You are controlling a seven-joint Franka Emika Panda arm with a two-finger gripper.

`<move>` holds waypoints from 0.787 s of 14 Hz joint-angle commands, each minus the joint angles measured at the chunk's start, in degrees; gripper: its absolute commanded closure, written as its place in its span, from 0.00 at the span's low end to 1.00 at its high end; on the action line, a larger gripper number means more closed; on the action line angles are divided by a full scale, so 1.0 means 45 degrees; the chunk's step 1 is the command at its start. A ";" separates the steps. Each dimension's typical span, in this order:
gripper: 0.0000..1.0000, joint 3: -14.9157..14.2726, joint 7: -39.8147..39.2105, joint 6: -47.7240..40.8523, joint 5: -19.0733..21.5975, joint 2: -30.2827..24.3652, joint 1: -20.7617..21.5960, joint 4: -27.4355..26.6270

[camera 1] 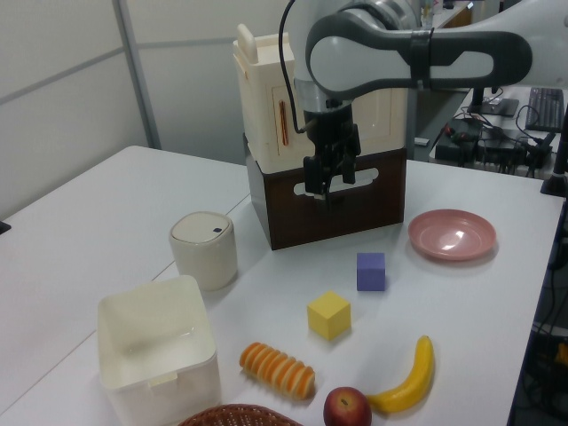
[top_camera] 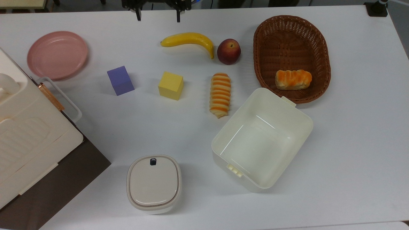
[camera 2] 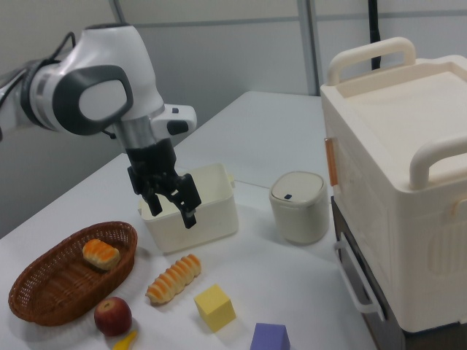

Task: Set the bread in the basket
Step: 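Move the gripper down over the striped twisted bread loaf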

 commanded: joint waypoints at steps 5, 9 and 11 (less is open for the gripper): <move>0.00 0.0054 -0.0021 0.2310 0.0359 0.0567 0.0632 -0.1697; 0.00 0.0053 0.0739 0.3950 0.0359 0.1328 0.1277 -0.2342; 0.00 0.0073 0.1033 0.4227 0.0359 0.1913 0.1628 -0.2422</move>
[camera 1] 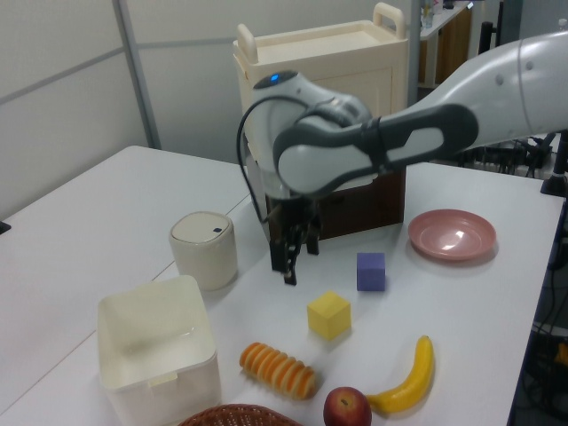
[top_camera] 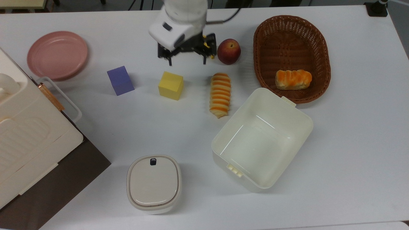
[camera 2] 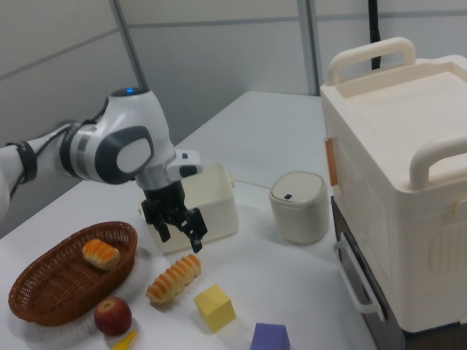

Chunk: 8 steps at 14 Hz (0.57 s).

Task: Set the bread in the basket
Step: 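Move the gripper down over the striped twisted bread loaf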

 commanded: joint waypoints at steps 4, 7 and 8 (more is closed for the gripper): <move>0.00 -0.0073 0.1610 0.1617 0.0168 0.1615 0.1355 -0.0420; 0.00 -0.0053 0.1965 0.2398 0.0129 0.2493 0.1727 -0.0420; 0.00 -0.0053 0.1965 0.2517 0.0129 0.2671 0.1825 -0.0420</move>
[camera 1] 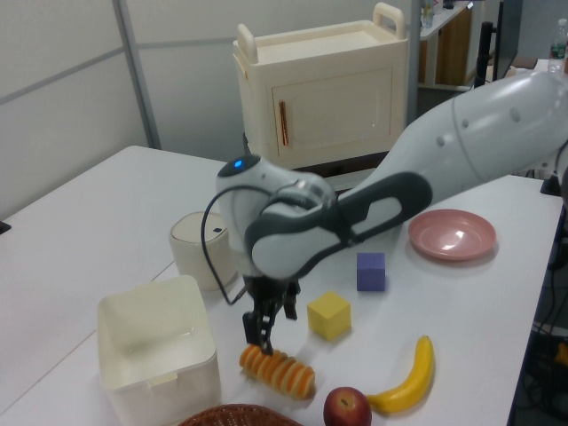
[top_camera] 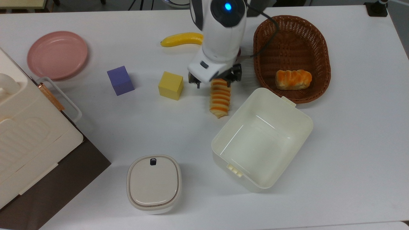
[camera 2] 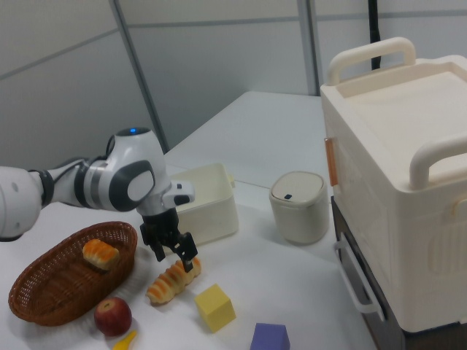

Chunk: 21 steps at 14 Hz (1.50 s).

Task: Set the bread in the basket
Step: 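Close the gripper on the striped bread loaf and lift it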

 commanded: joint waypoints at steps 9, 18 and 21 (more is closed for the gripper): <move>0.51 -0.0098 0.0463 0.1087 -0.0029 0.1031 0.0503 -0.0167; 0.60 -0.0059 -0.0007 -0.2816 -0.0166 -0.1487 0.0812 -0.0148; 0.60 -0.0059 0.0246 -0.2879 -0.0146 -0.1567 0.2081 -0.0089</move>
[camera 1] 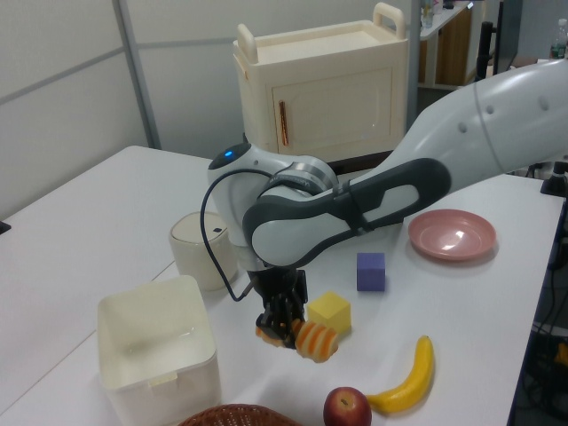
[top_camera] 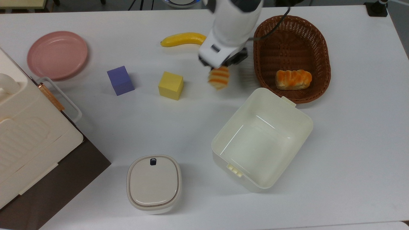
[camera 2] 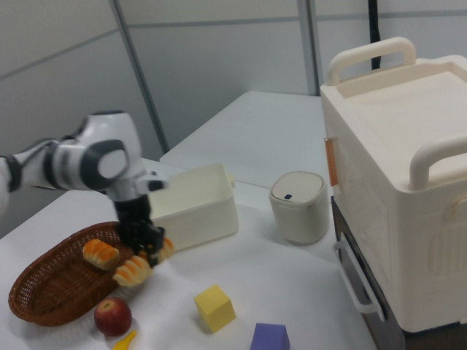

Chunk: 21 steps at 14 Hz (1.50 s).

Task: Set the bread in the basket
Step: 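Carry the bread loaf over the wicker basket and release it inside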

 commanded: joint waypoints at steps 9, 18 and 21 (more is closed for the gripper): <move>0.37 -0.0113 0.1486 0.0006 -0.0096 -0.0338 0.5314 -0.0244; 0.00 -0.0289 0.1136 -0.0170 -0.0194 -0.0436 0.4773 0.0303; 0.00 -0.0308 0.0491 -0.0189 -0.0622 -0.0767 0.3213 0.0419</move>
